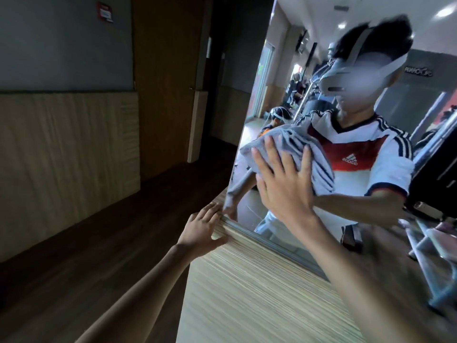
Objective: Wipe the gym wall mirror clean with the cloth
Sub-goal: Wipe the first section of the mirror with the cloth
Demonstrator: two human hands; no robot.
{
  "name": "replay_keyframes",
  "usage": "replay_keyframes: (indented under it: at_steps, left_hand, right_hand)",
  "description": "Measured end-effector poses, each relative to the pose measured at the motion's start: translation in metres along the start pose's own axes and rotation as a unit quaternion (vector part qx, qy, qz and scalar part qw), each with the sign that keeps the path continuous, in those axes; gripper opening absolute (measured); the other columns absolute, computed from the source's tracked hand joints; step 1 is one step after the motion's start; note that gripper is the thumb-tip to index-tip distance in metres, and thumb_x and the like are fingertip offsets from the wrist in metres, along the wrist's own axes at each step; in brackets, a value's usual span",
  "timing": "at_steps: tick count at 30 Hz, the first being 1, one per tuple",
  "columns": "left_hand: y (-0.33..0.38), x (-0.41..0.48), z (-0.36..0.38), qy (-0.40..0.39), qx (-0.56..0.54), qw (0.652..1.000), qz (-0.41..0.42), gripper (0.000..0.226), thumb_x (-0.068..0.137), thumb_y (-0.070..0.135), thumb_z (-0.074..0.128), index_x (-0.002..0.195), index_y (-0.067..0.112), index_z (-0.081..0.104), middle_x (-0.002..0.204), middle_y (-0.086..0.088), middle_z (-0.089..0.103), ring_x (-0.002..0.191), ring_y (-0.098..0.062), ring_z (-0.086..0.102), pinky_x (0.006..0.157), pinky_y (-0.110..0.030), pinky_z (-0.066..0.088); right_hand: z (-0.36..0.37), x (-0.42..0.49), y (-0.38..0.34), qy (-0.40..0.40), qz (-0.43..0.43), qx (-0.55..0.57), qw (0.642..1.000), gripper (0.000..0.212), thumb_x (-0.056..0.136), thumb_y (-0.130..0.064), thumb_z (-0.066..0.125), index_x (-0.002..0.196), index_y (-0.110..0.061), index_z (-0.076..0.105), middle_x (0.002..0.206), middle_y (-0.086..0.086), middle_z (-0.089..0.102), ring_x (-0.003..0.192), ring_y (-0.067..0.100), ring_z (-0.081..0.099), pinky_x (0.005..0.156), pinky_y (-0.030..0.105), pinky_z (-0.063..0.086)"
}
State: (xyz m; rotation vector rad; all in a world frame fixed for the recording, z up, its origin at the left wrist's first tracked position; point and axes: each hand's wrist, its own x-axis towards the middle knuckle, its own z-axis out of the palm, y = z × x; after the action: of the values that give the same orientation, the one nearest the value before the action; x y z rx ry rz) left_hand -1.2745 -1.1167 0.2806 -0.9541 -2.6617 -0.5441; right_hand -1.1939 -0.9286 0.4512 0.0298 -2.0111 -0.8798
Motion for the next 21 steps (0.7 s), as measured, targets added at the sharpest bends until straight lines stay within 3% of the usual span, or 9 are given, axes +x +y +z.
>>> replay_keyframes:
  at_steps: [3,6,8,11,14,17,19,21]
  left_hand:
    - [0.002,-0.001,-0.001,-0.008,-0.021,0.999,-0.024,0.118,0.065,0.096,0.016,0.154,0.021,0.035,0.163,0.007,0.026,0.152,-0.012,0.014,0.113,-0.038,0.029]
    - [0.000,-0.002,-0.008,-0.013,-0.017,0.999,-0.030,0.104,0.068,0.086,0.017,0.149,0.025,0.040,0.157,0.009,0.033,0.147,-0.012,0.020,0.110,-0.038,0.028]
    - [-0.002,-0.003,-0.008,-0.011,-0.025,0.999,-0.030,0.103,0.069,0.085,0.018,0.148,0.024,0.041,0.157,0.011,0.033,0.146,-0.011,0.021,0.108,-0.038,0.029]
    - [-0.001,-0.002,-0.006,0.001,-0.046,0.999,-0.028,0.095,0.073,0.082,0.029,0.145,0.023,0.046,0.155,0.012,0.036,0.144,-0.010,0.021,0.108,-0.040,0.033]
    - [0.000,-0.001,-0.001,0.004,-0.038,0.999,-0.033,0.075,0.087,0.066,0.055,0.147,0.023,0.044,0.157,0.012,0.032,0.145,-0.011,0.018,0.109,-0.038,0.032]
    - [0.002,-0.001,-0.002,0.007,-0.037,0.999,-0.032,0.072,0.089,0.059,0.061,0.149,0.024,0.041,0.158,0.012,0.030,0.146,-0.010,0.015,0.108,-0.037,0.030]
    - [0.001,-0.001,-0.002,0.003,-0.041,0.998,-0.036,0.074,0.089,0.059,0.061,0.151,0.024,0.038,0.159,0.011,0.029,0.148,-0.011,0.015,0.110,-0.038,0.029]
    - [-0.002,-0.001,0.001,-0.002,-0.045,0.998,-0.039,0.075,0.090,0.054,0.064,0.152,0.023,0.037,0.160,0.006,0.030,0.148,-0.014,0.017,0.111,-0.042,0.031]
  right_hand:
    - [0.020,-0.016,-0.059,-0.073,-0.112,-0.010,0.991,0.064,0.099,-0.037,0.044,0.158,-0.019,0.026,0.153,0.008,0.044,0.119,0.025,0.052,0.119,0.063,-0.007]
    - [0.023,-0.064,-0.074,-0.197,-0.243,0.013,0.950,0.060,0.093,-0.032,0.046,0.151,-0.019,0.040,0.117,-0.004,0.066,0.100,0.017,0.060,0.120,0.052,0.005]
    - [0.021,-0.095,-0.053,-0.240,-0.274,0.041,0.930,0.059,0.091,-0.030,0.049,0.150,-0.021,0.043,0.121,-0.007,0.066,0.099,0.014,0.061,0.120,0.049,-0.001]
    - [0.020,-0.123,-0.005,-0.201,-0.260,0.044,0.943,0.061,0.088,-0.035,0.058,0.147,-0.023,0.049,0.136,-0.004,0.061,0.100,0.017,0.062,0.120,0.048,-0.002]
    - [0.013,-0.117,0.014,-0.139,-0.196,0.069,0.968,0.052,0.092,-0.033,0.044,0.142,-0.028,0.055,0.149,-0.002,0.051,0.102,0.018,0.059,0.120,0.048,0.007]
    - [0.014,-0.087,-0.021,-0.089,-0.118,0.074,0.986,0.048,0.099,-0.035,0.037,0.146,-0.030,0.049,0.155,0.000,0.043,0.114,0.019,0.044,0.119,0.052,0.014]
    - [0.020,-0.072,-0.059,-0.099,-0.100,0.066,0.988,0.049,0.101,-0.038,0.036,0.149,-0.030,0.044,0.158,0.002,0.038,0.121,0.020,0.042,0.120,0.054,0.007]
    - [0.026,-0.070,-0.088,-0.138,-0.134,0.061,0.979,0.051,0.101,-0.041,0.036,0.150,-0.028,0.043,0.156,0.002,0.042,0.126,0.020,0.046,0.121,0.055,-0.006]
